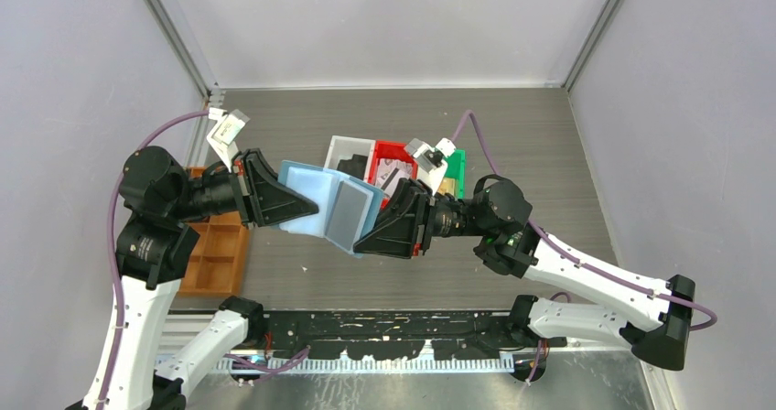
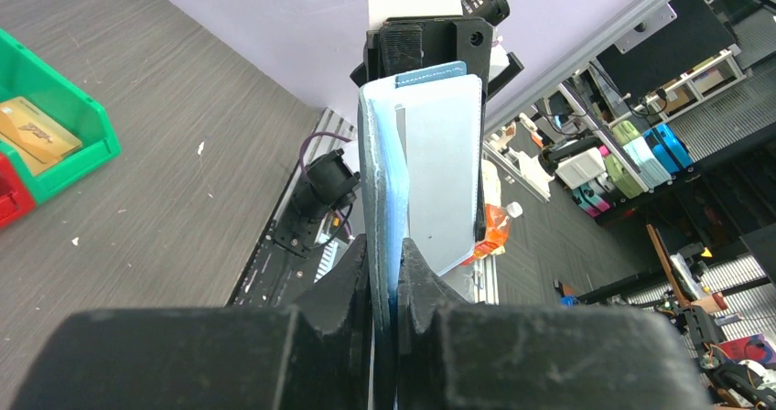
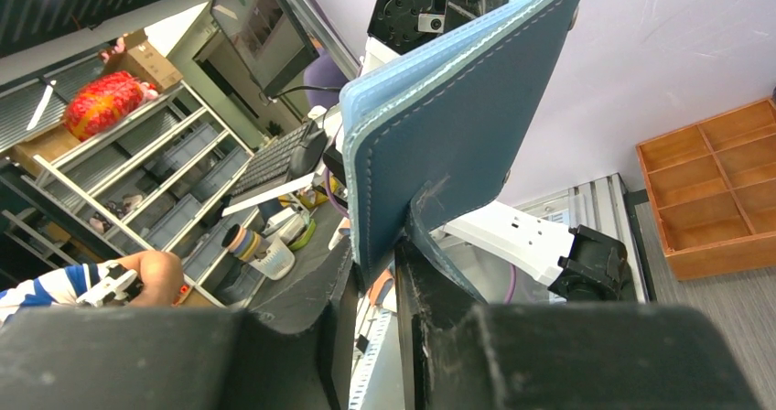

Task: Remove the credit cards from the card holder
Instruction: Remove the credit card from the card holder.

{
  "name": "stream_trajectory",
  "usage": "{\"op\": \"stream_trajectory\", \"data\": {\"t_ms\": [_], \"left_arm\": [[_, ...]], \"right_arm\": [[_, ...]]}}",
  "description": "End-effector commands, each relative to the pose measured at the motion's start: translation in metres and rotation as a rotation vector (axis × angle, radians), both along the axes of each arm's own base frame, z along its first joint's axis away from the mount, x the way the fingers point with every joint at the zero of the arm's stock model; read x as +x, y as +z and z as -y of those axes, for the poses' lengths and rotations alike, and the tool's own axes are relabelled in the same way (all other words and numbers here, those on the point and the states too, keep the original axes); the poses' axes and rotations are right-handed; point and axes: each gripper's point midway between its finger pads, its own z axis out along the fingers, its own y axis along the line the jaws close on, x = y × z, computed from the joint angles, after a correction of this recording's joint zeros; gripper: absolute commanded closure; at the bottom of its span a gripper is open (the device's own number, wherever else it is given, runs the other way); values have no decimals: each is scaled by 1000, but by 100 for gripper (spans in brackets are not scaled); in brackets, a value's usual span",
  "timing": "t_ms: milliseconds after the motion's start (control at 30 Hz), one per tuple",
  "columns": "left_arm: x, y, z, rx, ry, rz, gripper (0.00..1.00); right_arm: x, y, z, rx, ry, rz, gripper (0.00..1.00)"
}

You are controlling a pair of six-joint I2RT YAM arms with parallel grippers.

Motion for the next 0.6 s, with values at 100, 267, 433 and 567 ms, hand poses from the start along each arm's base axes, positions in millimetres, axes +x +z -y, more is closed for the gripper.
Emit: {"op": "stream_trajectory", "data": {"t_ms": [100, 267, 433, 567], "left_arm": [[-6, 15, -1, -24, -4, 70, 100], [-5, 15, -1, -26, 0, 65, 100], [-6, 16, -1, -26, -2, 69, 100], [-6, 16, -1, -26, -3, 67, 100]], "right_arm": [[-8, 29, 13, 105, -2, 61, 74], [-10, 32, 15, 129, 1, 65, 75], [0, 28, 10, 95, -42, 41, 80], [19, 18, 5, 29, -145, 7, 84]]}}
